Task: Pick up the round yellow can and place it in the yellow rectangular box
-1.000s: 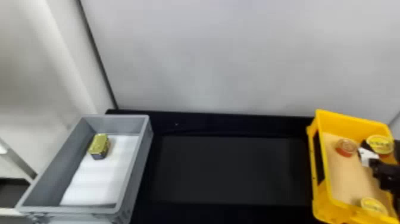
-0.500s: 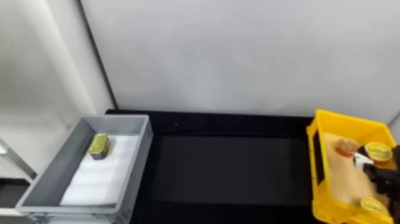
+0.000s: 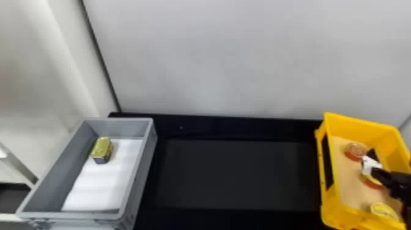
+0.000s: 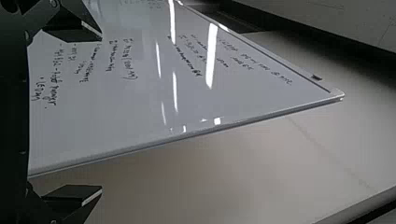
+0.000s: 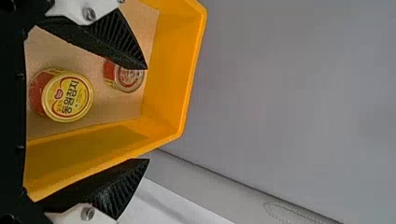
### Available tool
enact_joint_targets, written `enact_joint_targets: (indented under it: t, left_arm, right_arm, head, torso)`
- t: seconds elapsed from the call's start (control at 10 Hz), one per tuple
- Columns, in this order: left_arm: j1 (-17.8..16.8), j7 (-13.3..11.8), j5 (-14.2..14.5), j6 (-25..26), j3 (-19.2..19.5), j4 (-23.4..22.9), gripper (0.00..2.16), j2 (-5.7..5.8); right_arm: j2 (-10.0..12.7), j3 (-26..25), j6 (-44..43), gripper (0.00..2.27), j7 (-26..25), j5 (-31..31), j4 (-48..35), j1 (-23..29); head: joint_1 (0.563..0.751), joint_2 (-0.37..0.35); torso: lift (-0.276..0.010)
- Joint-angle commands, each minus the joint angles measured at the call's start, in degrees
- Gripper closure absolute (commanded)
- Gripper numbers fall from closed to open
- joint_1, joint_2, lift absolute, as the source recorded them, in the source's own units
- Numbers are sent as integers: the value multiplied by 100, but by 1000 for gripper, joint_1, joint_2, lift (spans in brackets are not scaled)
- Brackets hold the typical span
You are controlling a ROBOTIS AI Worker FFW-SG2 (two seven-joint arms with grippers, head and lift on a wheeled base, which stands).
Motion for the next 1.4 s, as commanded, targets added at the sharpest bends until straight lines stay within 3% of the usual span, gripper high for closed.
enact_joint_targets:
  t: [0.0, 0.2, 0.6, 0.7, 0.8, 1.0, 1.3]
  left_arm:
    - [0, 0, 1, 0, 11, -9, 125, -15]
    - [18, 0, 1, 9, 37, -9, 125, -15]
    - [18, 9, 1, 35, 46, -27, 125, -15]
    - [18, 9, 1, 35, 64, -27, 125, -15]
    - [18, 9, 1, 35, 81, -27, 125, -15]
    - [9, 9, 1, 35, 108, -27, 125, -15]
    - [18, 18, 1, 35, 108, -35, 125, -15]
  right_arm:
    - [0, -32, -98, 30, -43, -23, -40, -1]
    - [0, -102, -380, 5, -228, -23, -224, 34]
    - [-36, -823, -529, 58, -290, 118, -1121, -1]
    - [-44, -981, -494, 117, -237, 118, -1306, -19]
    - [-80, -1218, -424, 157, 124, 179, -1499, -98]
    - [-264, -1473, -336, 162, 510, 162, -1912, -256]
    - [-545, -1789, -257, 162, 537, -119, -2404, -573]
  head:
    - [694, 14]
    - [694, 14]
    - [694, 14]
    - [694, 14]
    - [694, 14]
    - [694, 14]
    - [694, 14]
  torso:
    - [-90]
    - [-90]
    - [-90]
    - [-90]
    - [-90]
    - [-90]
    - [-90]
